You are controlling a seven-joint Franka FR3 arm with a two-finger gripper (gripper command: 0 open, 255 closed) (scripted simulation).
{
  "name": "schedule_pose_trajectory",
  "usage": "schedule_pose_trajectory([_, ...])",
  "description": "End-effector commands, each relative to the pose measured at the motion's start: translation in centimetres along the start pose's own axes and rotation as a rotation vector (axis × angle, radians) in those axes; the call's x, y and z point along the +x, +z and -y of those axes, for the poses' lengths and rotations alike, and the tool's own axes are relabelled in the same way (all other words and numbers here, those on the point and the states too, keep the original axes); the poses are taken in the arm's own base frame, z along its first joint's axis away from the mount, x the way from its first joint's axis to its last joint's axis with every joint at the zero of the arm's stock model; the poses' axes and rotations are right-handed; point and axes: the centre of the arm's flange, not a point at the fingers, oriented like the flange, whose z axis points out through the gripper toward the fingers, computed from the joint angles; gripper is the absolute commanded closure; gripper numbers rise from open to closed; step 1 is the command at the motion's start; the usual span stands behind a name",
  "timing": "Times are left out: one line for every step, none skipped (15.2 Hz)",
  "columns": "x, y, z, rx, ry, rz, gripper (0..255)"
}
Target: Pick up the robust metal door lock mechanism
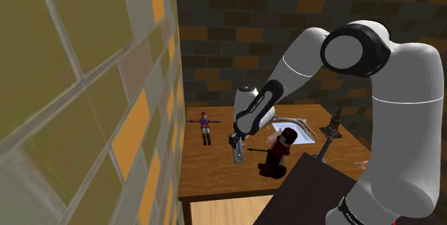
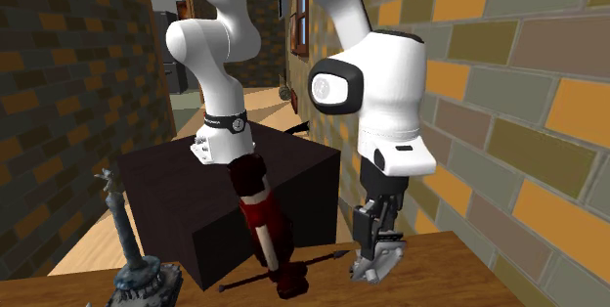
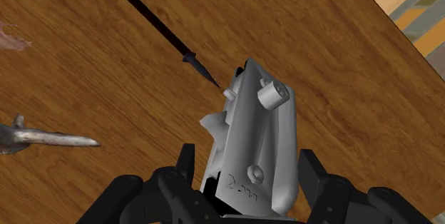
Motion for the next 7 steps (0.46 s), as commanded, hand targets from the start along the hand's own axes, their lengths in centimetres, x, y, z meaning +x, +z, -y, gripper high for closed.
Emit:
schedule_pose_trajectory([0.2,-1.1,-0.2,0.000,0.000,0.000,255])
schedule_pose_trajectory([0.2,-1.6,-0.2,0.000,0.000,0.000,255])
schedule_pose_trajectory([0.2,-2.1,-0.2,0.000,0.000,0.000,255])
schedule_pose_trajectory([0.2,-2.7,-0.3,0.000,0.000,0.000,255])
schedule_pose_trajectory([0.3,-3.2,-0.3,0.000,0.000,0.000,255])
schedule_pose_trajectory([0.3,-3.3,-0.3,0.000,0.000,0.000,255])
schedule_pose_trajectory([0.3,-3.3,-0.3,0.000,0.000,0.000,255])
